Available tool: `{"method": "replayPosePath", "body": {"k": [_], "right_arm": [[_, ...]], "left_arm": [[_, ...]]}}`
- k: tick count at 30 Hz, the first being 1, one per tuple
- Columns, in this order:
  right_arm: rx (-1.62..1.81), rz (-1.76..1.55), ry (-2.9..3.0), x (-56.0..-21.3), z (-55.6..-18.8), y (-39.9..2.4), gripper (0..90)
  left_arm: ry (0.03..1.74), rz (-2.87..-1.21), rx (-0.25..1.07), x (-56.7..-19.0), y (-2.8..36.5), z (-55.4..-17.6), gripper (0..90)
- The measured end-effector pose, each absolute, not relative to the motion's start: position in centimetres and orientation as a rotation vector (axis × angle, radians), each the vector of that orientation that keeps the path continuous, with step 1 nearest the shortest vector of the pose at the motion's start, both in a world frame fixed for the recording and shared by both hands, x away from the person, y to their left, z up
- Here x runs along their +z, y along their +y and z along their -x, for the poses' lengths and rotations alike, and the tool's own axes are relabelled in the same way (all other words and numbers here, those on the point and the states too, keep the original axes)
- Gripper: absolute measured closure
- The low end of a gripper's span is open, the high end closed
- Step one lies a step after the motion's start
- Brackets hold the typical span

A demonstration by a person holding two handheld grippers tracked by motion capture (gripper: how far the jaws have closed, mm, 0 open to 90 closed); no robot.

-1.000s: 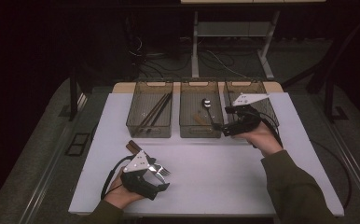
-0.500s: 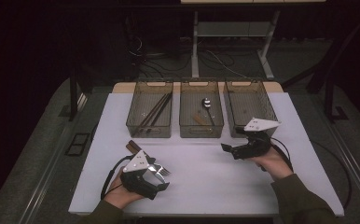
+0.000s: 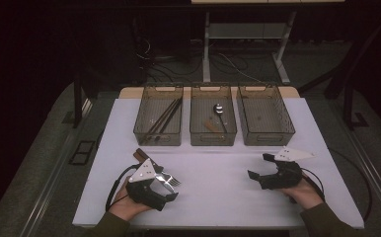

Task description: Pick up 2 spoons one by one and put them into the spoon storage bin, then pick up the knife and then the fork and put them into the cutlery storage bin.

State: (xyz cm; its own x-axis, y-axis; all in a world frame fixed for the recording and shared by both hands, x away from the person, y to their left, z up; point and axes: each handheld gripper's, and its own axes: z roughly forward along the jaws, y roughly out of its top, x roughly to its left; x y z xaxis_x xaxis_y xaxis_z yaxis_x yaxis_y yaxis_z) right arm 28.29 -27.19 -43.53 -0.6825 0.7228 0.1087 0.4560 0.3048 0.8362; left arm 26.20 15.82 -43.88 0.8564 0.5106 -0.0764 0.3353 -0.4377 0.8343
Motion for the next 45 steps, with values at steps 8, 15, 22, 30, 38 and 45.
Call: {"method": "replayPosePath", "body": {"k": [8, 15, 22, 30, 38, 45], "right_arm": [[1.288, -1.074, 2.305, -44.4, -26.4, -28.6, 11.2], [1.261, -1.105, 2.32, -45.1, -25.4, -29.1, 11.1], [1.27, -1.098, 2.324, -45.2, -25.5, -28.9, 11.2], [1.284, -1.095, 2.315, -45.1, -25.6, -29.0, 11.2], [1.302, -1.103, 2.312, -45.0, -25.5, -29.0, 11.2], [1.306, -1.106, 2.309, -44.9, -25.5, -29.0, 11.2]], "left_arm": [[0.628, -2.071, 0.25, -43.7, 16.1, -26.4, 0.0], [0.647, -2.077, 0.26, -43.6, 16.4, -26.7, 0.0], [0.656, -2.096, 0.264, -43.3, 16.7, -27.2, 1.5], [0.675, -2.136, 0.275, -42.7, 17.7, -28.8, 11.4], [0.729, -2.147, 0.306, -41.9, 19.1, -31.0, 39.6], [0.81, -2.197, 0.361, -42.0, 20.3, -33.4, 76.1]]}}
